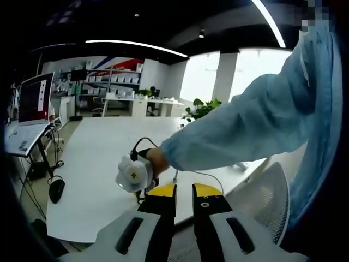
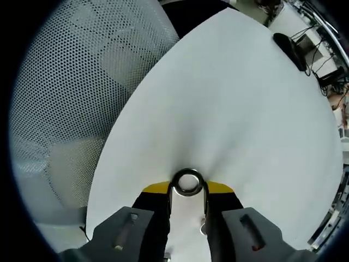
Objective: Place the washer onto the threaded stud by aligning its center hole with the stud, sliding it down to the base, and recovering from edge contact or off-axis alignment until the washer reaches the visible bottom stop.
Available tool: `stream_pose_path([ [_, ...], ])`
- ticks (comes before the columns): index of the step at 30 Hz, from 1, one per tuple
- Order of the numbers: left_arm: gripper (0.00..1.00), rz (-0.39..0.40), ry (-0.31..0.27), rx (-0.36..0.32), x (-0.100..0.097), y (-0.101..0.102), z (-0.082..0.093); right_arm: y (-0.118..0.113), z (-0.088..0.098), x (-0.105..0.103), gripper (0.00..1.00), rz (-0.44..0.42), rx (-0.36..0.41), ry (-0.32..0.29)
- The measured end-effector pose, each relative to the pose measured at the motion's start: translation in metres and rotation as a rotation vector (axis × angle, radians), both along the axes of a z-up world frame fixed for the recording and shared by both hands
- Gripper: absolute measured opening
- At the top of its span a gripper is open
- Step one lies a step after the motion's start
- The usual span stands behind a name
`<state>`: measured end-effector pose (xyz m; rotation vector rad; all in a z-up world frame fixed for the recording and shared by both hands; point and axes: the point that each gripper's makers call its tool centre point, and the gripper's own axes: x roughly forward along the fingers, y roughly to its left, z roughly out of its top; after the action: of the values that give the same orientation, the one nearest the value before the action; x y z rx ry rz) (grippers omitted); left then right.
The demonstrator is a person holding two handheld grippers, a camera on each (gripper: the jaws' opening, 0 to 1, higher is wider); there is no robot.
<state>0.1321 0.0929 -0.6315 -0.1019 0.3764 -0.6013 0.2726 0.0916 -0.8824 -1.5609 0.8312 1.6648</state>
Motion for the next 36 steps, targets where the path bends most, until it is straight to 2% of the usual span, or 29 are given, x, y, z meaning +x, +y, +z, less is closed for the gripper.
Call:
stream_pose_path([
  [3,0.08,-0.015,0.003,0.003,-0.002,-0.002,-0.001,-0.013,0.001,-0.007,0.24,-0.037,0.0,0.004],
  [10,0.08,-0.044,0.004,0.01,-0.004,-0.005,-0.001,-0.043,0.0,-0.008,0.24,-0.133,-0.007,0.001],
  [15,0.08,-0.06,0.003,0.013,-0.006,-0.007,-0.001,-0.061,0.001,-0.005,0.24,-0.274,-0.004,0.007],
  [19,0.08,-0.073,0.004,0.016,-0.007,-0.008,-0.001,-0.065,0.002,-0.009,0.24,-0.339,-0.004,0.043],
  [21,0.08,-0.08,0.006,0.014,-0.008,-0.009,-0.001,-0.062,0.005,-0.01,0.25,-0.441,0.043,0.081],
  [23,0.08,-0.083,0.005,0.009,-0.009,-0.009,-0.001,-0.055,0.016,-0.005,0.25,-0.54,0.116,0.113],
  [28,0.09,-0.098,-0.002,0.008,-0.01,-0.011,0.0,-0.055,0.042,0.034,0.26,-0.716,0.229,0.031],
  [31,0.09,-0.098,-0.004,0.005,-0.01,-0.011,0.001,-0.045,0.058,0.06,0.26,-0.813,0.351,-0.019],
  [33,0.09,-0.099,-0.006,0.001,-0.01,-0.011,0.001,-0.038,0.064,0.07,0.26,-0.858,0.407,-0.027],
  [36,0.09,-0.102,-0.004,0.001,-0.011,-0.011,0.001,-0.031,0.065,0.077,0.25,-0.885,0.433,-0.021],
])
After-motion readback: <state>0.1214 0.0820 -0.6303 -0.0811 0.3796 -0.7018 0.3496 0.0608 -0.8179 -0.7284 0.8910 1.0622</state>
